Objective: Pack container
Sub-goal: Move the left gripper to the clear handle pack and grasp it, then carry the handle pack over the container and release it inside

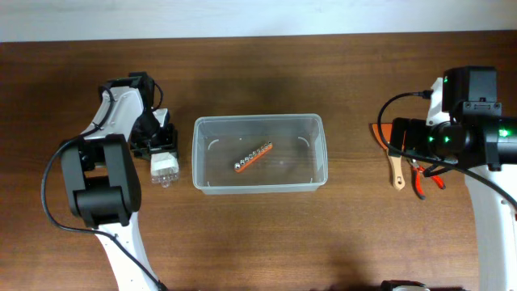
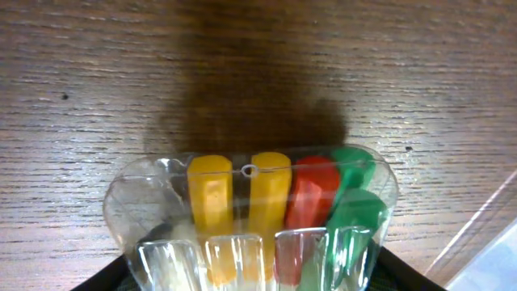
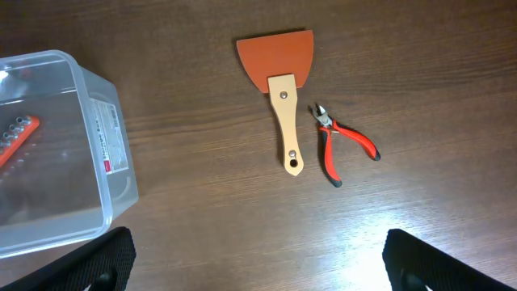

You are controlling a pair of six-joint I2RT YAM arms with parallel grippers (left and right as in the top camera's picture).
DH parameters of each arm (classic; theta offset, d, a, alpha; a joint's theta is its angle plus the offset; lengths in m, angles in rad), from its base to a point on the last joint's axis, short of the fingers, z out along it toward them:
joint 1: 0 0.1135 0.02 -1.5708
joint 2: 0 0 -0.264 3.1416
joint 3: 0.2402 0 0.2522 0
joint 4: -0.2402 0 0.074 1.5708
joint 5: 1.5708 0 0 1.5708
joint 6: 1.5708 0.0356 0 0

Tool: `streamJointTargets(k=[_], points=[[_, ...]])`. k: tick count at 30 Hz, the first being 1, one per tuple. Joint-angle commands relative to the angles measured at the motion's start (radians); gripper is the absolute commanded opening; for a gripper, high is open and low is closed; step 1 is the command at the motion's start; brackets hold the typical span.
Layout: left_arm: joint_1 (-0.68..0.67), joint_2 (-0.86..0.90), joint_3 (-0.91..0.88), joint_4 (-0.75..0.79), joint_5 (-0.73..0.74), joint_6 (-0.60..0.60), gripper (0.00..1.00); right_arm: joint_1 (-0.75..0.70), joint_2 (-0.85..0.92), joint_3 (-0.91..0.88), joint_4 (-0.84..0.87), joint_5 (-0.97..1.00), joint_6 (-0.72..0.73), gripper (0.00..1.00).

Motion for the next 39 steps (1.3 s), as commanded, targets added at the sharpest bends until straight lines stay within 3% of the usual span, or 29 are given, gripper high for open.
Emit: streamJointTargets(k=[1,4,11,15,22,33,39], points=[[0.002,0.035,-0.011,0.003,0.018,0.001,0.41,-0.005,-0.001,0.02,0.003,0.019,0.0,0.99],[0.002,0.035,-0.011,0.002,0.018,0.001,0.37,-0.005,-0.001,0.02,0.003,0.019,0.0,0.99],[0.002,0.035,-0.011,0.002,0.018,0.001,0.1,-0.005,-0.001,0.02,0.003,0.019,0.0,0.99],[0.002,0.035,-0.011,0.002,0.018,0.001,0.02,-0.005,-0.001,0.02,0.003,0.019,0.0,0.99],[0.002,0.035,0.038,-0.039,0.013,0.002,0.02,-0.005,-0.001,0.02,0.003,0.019,0.0,0.99],[-0.002,-0.093,0.306,-0.148,-0.008,0.014,0.02,-0.005,-0.001,0.02,0.003,0.019,0.0,0.99],[-0.121,-0.234,0.399,-0.207,-0.008,0.267,0.02,-0.005,-0.001,0.02,0.007,0.019,0.0,0.99]])
